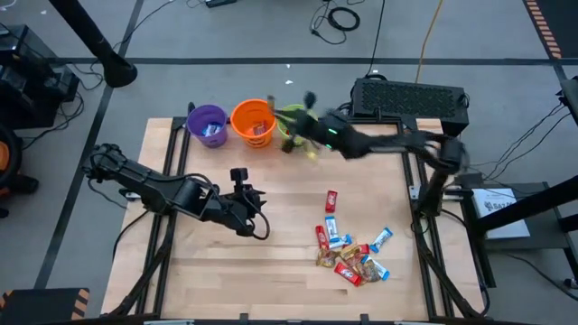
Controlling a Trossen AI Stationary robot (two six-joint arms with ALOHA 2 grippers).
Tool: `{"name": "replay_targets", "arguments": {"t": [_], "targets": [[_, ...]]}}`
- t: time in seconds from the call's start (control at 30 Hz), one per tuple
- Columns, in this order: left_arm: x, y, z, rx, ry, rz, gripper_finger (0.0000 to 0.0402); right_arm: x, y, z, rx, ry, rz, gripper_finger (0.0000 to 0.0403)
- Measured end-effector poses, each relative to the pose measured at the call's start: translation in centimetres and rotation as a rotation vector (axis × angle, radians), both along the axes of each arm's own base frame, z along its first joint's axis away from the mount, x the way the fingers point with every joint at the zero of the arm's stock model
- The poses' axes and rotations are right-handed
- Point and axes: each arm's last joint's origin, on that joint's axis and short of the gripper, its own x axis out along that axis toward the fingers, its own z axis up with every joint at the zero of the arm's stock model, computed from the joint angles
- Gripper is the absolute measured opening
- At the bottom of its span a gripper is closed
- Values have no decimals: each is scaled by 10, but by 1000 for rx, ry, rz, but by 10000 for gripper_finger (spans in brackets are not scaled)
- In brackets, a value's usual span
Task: Sort candy by brand, put in halloween buckets
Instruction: Put golden candy into the orange bucket, then put the red chocolate bar into the green bucket
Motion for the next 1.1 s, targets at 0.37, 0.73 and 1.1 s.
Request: {"name": "replay_targets", "arguments": {"t": [0.37,0.73,1.1], "targets": [[-4,1,-3,1,45,17,114,72,-77,-58,366,366,-40,45],[-4,1,-4,-19,41,33,114,44,-46,22,423,456,-18,214],[14,-3,3,-112,-139,49,114,-88,60,80,671,887,12,210]]}}
